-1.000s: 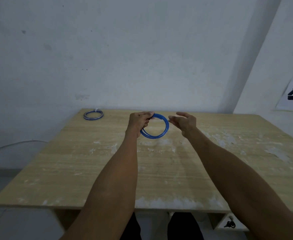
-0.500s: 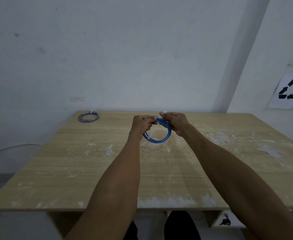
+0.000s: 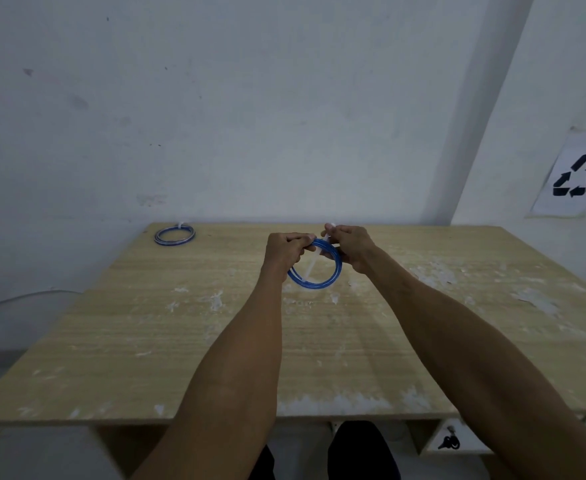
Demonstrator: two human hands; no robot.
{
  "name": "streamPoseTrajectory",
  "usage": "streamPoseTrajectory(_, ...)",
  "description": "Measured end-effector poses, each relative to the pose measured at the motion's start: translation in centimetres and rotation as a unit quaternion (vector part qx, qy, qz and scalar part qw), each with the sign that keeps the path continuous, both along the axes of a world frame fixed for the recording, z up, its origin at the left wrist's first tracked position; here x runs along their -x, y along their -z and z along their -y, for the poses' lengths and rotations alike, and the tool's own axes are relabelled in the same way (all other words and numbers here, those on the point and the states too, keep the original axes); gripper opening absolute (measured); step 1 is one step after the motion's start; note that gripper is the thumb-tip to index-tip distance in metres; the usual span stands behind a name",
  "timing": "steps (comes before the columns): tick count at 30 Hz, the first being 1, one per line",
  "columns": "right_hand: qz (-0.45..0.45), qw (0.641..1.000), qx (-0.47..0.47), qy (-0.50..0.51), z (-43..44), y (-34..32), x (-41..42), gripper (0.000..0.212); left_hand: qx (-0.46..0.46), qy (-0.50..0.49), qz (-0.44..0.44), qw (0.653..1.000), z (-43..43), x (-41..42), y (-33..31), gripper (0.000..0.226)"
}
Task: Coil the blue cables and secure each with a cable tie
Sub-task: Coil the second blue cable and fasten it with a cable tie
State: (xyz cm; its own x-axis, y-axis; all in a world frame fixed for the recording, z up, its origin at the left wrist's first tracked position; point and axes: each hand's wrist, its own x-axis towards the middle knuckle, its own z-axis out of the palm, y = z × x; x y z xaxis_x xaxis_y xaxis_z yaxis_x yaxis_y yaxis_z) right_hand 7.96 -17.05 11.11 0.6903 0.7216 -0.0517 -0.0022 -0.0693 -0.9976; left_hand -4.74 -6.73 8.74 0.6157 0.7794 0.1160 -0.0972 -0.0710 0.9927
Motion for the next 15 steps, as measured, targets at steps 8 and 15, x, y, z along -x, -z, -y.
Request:
streamPoseTrajectory(8, 0.014, 1.000, 0.019, 0.001, -0.48, 0.30, -0.48, 0.027, 0.019, 0.012, 0.005, 1.000, 0.12, 0.04, 0.03, 0.009)
streamPoseTrajectory(15, -0.059, 0.993, -0.073, -0.069, -0.67, 0.38, 0.10, 0.021, 0.006, -0.026, 0.027, 0.999, -0.61, 0.34, -0.17, 0.015)
